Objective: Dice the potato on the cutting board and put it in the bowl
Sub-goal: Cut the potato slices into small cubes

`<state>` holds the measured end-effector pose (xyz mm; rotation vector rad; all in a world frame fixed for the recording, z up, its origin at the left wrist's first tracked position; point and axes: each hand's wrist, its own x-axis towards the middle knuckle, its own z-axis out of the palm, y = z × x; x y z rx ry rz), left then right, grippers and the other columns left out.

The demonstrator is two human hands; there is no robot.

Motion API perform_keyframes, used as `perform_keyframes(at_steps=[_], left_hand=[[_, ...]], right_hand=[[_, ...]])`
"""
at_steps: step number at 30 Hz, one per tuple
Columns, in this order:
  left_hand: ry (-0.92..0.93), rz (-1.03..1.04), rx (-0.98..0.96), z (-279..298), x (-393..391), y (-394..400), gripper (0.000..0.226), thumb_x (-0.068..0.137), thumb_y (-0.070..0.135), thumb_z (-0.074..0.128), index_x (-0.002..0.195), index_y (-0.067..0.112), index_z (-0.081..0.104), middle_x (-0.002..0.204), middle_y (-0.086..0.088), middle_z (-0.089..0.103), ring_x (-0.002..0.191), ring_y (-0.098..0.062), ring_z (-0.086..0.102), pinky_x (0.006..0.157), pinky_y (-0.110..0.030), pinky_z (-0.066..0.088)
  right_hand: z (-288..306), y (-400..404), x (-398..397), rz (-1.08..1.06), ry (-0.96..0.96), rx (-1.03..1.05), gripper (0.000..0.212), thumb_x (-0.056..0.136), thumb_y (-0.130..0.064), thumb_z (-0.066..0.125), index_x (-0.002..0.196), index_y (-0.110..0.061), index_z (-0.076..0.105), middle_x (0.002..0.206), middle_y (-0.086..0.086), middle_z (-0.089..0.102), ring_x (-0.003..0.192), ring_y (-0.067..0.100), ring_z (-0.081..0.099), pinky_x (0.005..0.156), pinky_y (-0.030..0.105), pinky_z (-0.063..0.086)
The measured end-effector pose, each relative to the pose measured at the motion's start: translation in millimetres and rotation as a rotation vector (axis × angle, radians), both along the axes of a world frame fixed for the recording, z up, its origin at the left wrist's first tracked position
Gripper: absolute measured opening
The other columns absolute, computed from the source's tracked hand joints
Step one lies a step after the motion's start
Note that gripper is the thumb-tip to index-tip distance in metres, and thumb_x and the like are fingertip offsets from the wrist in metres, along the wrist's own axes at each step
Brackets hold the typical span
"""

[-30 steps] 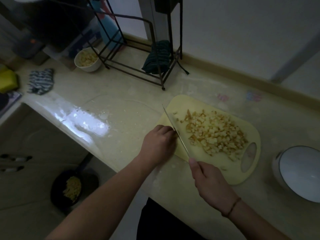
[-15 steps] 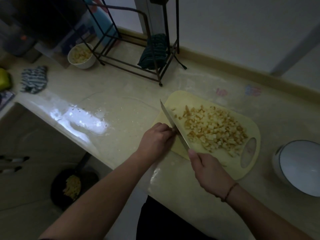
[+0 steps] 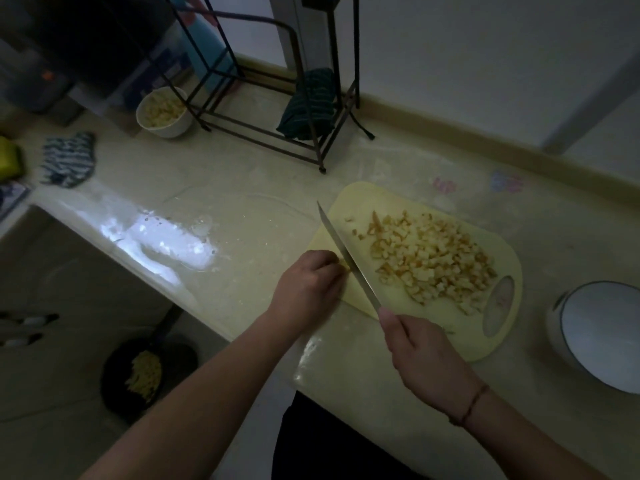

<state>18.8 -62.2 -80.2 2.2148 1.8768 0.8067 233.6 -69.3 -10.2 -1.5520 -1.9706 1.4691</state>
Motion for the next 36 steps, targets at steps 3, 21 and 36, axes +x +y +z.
perform_keyframes(at_steps=[3,21,36], left_hand=[[0.005,-0.012,-0.018,-0.4,-0.5,3.2,0.015,0.09,0.016,0.067,0.094,0.008,0.078,0.097,-0.007,0.071,0.084,-0.027,0.067,0.066,-0.033,0.055],[0.04,-0.126,0.019,-2.6,-7.8,3.2,0.023,0.094,0.02,0.06,0.1,0.007,0.078,0.098,-0.009,0.071,0.084,-0.029,0.067,0.067,-0.035,0.057],[-0.075,0.069,-0.07,-0.7,12.6,14.1,0.018,0.079,0.006,0.073,0.095,0.008,0.08,0.1,-0.009,0.071,0.083,-0.026,0.07,0.066,-0.029,0.056]], right_hand=[[-2.2,-2.8,-1.1,0.004,-0.007,0.016,0.058,0.085,-0.063,0.025,0.055,-0.016,0.04,0.047,-0.001,0.045,0.048,0.007,0.046,0.052,0.022,0.034],[-14.1,17.4,8.8,0.062,-0.087,-0.007,0.055,0.094,-0.054,0.03,0.056,-0.017,0.043,0.052,-0.003,0.05,0.05,0.008,0.047,0.057,0.032,0.036],[-7.1,13.7,9.0,0.029,-0.04,0.067,0.056,0.088,-0.059,0.029,0.053,-0.017,0.04,0.047,-0.002,0.045,0.05,0.005,0.048,0.052,0.018,0.035]])
